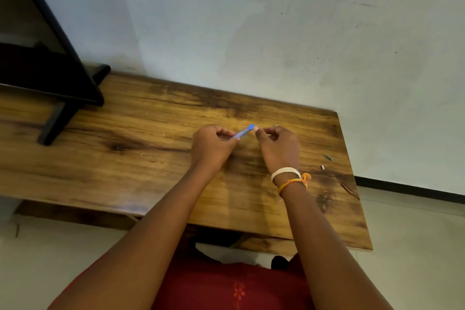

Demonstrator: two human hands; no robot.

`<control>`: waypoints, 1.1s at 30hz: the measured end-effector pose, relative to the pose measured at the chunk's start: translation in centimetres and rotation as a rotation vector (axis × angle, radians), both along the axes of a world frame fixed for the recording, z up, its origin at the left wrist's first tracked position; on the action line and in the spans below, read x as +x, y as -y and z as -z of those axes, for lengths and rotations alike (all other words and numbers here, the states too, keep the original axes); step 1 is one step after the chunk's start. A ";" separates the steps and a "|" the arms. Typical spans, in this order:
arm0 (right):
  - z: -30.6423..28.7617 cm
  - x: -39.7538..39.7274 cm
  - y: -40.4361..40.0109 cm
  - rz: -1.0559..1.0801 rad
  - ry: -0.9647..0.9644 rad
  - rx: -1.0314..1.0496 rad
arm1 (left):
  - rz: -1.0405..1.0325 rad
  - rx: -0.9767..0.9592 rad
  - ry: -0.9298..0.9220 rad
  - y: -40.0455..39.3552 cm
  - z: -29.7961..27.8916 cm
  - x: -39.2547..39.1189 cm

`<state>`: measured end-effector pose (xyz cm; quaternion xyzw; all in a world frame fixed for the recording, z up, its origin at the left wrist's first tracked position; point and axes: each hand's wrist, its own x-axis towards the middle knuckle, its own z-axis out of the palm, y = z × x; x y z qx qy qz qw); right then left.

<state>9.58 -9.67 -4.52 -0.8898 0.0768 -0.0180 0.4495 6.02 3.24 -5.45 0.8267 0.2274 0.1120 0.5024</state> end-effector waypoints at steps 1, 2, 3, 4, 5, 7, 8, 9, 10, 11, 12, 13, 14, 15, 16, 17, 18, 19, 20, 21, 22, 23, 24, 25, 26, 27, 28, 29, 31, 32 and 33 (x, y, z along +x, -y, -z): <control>-0.1 -0.1 -0.5 -0.027 -0.039 0.081 | 0.016 -0.061 0.020 -0.1 -0.4 0.0; -0.2 -0.2 -0.9 -0.029 -0.085 0.171 | 0.032 -0.101 0.036 -0.3 -0.6 0.0; -0.3 -0.2 -1.1 -0.014 -0.133 0.272 | 0.045 -0.113 0.046 -0.5 -0.7 -0.1; -0.5 -0.1 -1.2 0.011 -0.181 0.384 | 0.053 -0.107 0.051 -0.7 -0.9 -0.2; -0.7 -0.1 -1.3 0.032 -0.227 0.501 | 0.058 -0.097 0.056 -0.8 -1.1 -0.4; -1.1 -0.1 -1.3 0.065 -0.297 0.710 | 0.064 -0.082 0.065 -1.1 -1.2 -0.7; -1.2 -0.2 -1.4 0.074 -0.322 0.788 | 0.063 -0.083 0.067 -1.2 -1.3 -0.7; -1.4 -0.2 -1.5 0.078 -0.344 0.844 | 0.059 -0.091 0.066 -1.4 -1.3 -0.8; -1.5 -0.3 -1.6 0.078 -0.368 0.886 | 0.046 -0.112 0.063 -1.5 -1.4 -0.9; -1.6 -0.3 -1.8 0.075 -0.391 0.920 | 0.023 -0.160 0.058 -1.7 -1.4 -0.9; -1.7 -0.4 -1.8 0.075 -0.414 0.949 | -0.011 -0.248 0.047 -1.8 -1.5 -0.9; -1.8 -0.3 -1.9 0.076 -0.433 0.973 | -0.051 -0.374 0.031 -2.0 -1.6 -0.9; -1.9 -0.3 -2.0 0.078 -0.446 0.992 | -0.089 -0.525 0.016 -2.2 -1.8 -0.9; -1.9 -0.3 -2.0 0.076 -0.452 1.003 | -0.116 -0.696 0.005 -2.3 -2.0 -0.9; -1.8 -0.4 -2.2 0.065 -0.453 1.004 | -0.132 -0.873 0.001 -2.3 -2.2 -0.9; -1.8 -0.5 -2.3 0.046 -0.452 0.999 | -0.137 -1.027 -0.002 -2.2 -2.3 -0.9; -1.7 -0.6 -2.5 0.020 -0.451 0.990 | -0.135 -1.135 -0.010 -2.2 -2.3 -0.9; -1.7 -0.8 -2.7 -0.004 -0.451 0.982 | -0.128 -1.200 -0.019 -2.1 -2.3 -0.9; -1.6 -0.9 -2.8 -0.019 -0.450 0.976 | -0.124 -1.234 -0.026 -1.9 -2.2 -0.9; -1.5 -0.9 -2.8 -0.023 -0.447 0.974 | -0.128 -1.249 -0.029 -1.7 -2.1 -0.9; -1.5 -0.9 -2.9 -0.017 -0.443 0.980 | -0.139 -1.252 -0.028 -1.6 -2.0 -0.8; -1.5 -0.9 -2.8 -0.007 -0.442 0.997 | -0.153 -1.252 -0.024 -1.5 -1.9 -0.7; -1.4 -0.8 -2.8 0.003 -0.444 1.022 | -0.166 -1.250 -0.018 -1.5 -1.8 -0.6; -1.4 -0.8 -2.8 0.010 -0.445 1.047 | -0.177 -1.247 -0.011 -1.5 -1.8 -0.5; -1.4 -0.8 -2.7 0.014 -0.444 1.062 | -0.184 -1.239 -0.005 -1.4 -1.7 -0.4; -1.4 -0.9 -2.6 0.016 -0.438 1.065 | -0.189 -1.227 0.002 -1.3 -1.6 -0.4; -1.4 -0.9 -2.6 0.019 -0.426 1.060 | -0.193 -1.209 0.010 -1.2 -1.6 -0.3; -1.4 -0.9 -2.6 0.022 -0.414 1.050 | -0.195 -1.188 0.015 -1.1 -1.5 -0.3; -1.4 -0.9 -2.6 0.029 -0.401 1.028 | -0.191 -1.146 0.015 -0.8 -1.3 -0.3; -1.4 -0.9 -2.6 0.035 -0.399 1.016 | -0.186 -1.130 0.012 -0.8 -1.2 -0.2; -1.3 -0.9 -2.6 0.045 -0.401 1.008 | -0.181 -1.122 0.009 -0.8 -1.0 -0.2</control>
